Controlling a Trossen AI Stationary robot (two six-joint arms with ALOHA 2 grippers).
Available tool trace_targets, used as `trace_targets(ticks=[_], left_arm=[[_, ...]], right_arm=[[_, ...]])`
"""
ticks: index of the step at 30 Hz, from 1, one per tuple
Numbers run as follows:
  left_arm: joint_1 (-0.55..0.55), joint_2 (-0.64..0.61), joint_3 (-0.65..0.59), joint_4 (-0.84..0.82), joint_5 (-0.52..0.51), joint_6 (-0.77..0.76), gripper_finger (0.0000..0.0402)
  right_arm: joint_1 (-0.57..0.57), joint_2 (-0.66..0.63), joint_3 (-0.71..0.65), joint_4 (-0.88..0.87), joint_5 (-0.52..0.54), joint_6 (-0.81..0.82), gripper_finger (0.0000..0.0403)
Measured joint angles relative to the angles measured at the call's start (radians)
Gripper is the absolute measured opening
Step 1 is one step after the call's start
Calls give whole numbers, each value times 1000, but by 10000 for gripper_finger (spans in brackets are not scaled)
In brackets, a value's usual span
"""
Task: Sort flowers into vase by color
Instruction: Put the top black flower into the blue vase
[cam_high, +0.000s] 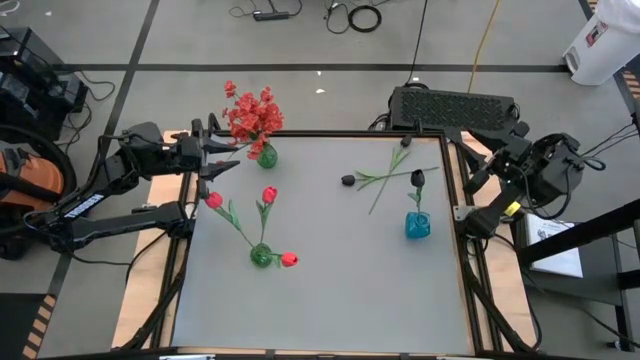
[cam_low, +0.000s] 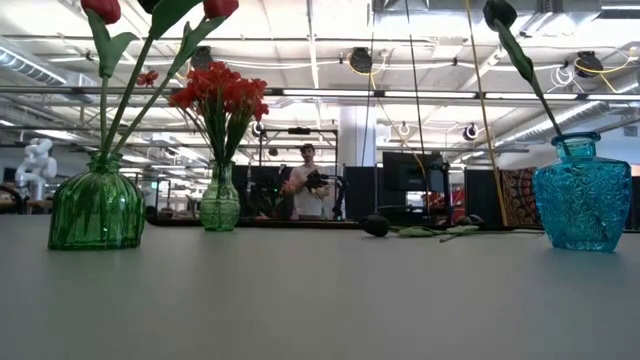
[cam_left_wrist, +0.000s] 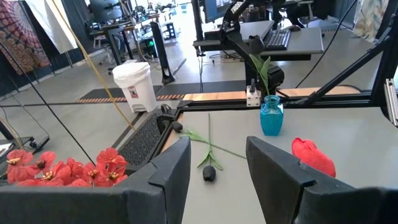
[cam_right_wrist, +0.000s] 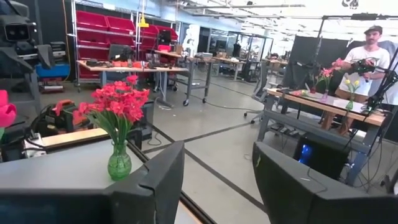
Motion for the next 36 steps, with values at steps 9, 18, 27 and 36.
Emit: trace_targets(ticks=[9, 18, 27, 36], left_arm=[[0, 0, 0, 0, 0, 0, 164], [0, 0, 0, 0, 0, 0, 164], [0, 0, 0, 0, 0, 0, 164], [0, 0, 0, 0, 0, 0, 164]], right_arm=[[-36, 17, 0, -5, -10, -15, 183], [-343, 19, 0, -19, -408, -57, 183], [-719, 17, 3, -104, -742, -198, 183], [-1035, 25, 5, -197, -1142, -210, 183]])
